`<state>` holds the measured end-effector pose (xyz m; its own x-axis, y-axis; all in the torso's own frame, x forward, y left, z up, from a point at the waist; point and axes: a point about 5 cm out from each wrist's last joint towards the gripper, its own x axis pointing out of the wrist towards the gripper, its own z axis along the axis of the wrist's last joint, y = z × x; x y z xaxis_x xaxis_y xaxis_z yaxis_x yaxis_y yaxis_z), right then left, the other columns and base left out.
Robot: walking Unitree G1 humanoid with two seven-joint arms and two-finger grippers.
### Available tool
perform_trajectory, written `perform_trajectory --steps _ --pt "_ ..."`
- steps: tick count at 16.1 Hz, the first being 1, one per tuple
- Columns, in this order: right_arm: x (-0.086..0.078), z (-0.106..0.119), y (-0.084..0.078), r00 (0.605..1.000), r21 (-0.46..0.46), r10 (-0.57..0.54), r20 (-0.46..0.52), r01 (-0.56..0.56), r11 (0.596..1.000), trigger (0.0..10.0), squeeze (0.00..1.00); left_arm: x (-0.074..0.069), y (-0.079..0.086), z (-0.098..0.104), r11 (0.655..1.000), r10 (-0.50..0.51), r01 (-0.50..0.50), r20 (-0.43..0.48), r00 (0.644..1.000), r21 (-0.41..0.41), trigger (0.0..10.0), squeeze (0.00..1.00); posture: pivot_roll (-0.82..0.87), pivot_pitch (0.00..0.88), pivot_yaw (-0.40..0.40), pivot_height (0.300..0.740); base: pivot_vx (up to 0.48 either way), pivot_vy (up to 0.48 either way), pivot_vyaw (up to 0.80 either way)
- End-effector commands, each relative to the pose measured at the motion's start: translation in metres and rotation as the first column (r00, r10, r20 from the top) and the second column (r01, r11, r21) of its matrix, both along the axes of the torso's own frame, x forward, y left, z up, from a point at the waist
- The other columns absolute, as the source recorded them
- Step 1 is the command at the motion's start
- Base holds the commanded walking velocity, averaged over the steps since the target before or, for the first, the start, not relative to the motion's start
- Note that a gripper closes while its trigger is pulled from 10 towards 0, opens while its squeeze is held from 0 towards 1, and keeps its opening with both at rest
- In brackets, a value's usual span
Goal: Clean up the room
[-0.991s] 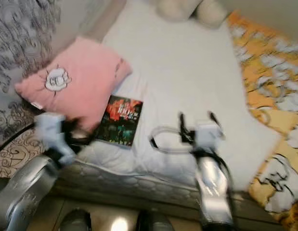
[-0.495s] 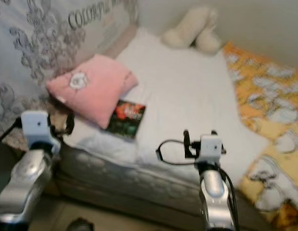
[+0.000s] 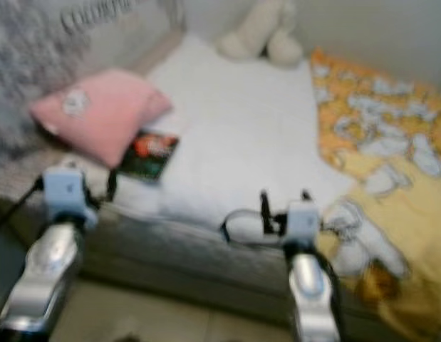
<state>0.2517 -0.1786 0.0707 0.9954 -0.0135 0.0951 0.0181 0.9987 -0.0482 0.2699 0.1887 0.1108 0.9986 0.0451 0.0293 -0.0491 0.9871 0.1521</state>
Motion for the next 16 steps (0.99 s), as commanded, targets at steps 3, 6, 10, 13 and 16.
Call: perform_trajectory --steps 3,6,10,13,16 --pt "0.001 -0.013 -0.013 0.992 0.062 -0.083 -0.098 0.089 0.994 10.0 0.00 0.012 -0.036 0.006 0.982 -0.191 0.191 0.018 0.981 -0.007 10.0 0.00 0.04 0.000 -0.058 0.722 0.000 -0.480 -0.17" --pt "0.007 -0.014 -0.004 0.992 0.044 -0.046 -0.115 0.051 0.998 10.0 0.00 0.019 -0.046 -0.005 0.968 -0.248 0.249 -0.052 0.967 0.021 10.0 0.00 0.03 0.000 -0.056 0.722 0.000 -0.160 -0.68" --pt "0.006 -0.022 0.000 0.982 0.102 -0.042 -0.185 0.061 0.993 10.0 0.00 0.023 -0.044 -0.008 0.964 -0.264 0.264 -0.051 0.963 -0.018 10.0 0.00 0.01 0.000 -0.058 0.722 0.000 0.000 -0.77" --pt "0.001 -0.018 0.003 0.989 0.046 -0.003 -0.147 0.009 0.999 10.0 0.00 0.022 -0.040 -0.011 0.960 -0.277 0.275 -0.051 0.960 -0.045 10.0 0.00 0.02 0.000 -0.065 0.722 0.000 0.301 -0.77" --pt "-0.004 -0.025 -0.004 0.983 0.050 -0.025 -0.182 0.035 0.998 10.0 0.00 0.025 -0.046 -0.014 0.947 -0.319 0.316 -0.059 0.946 -0.060 10.0 0.00 0.01 0.000 -0.068 0.722 0.316 0.350 -0.77"
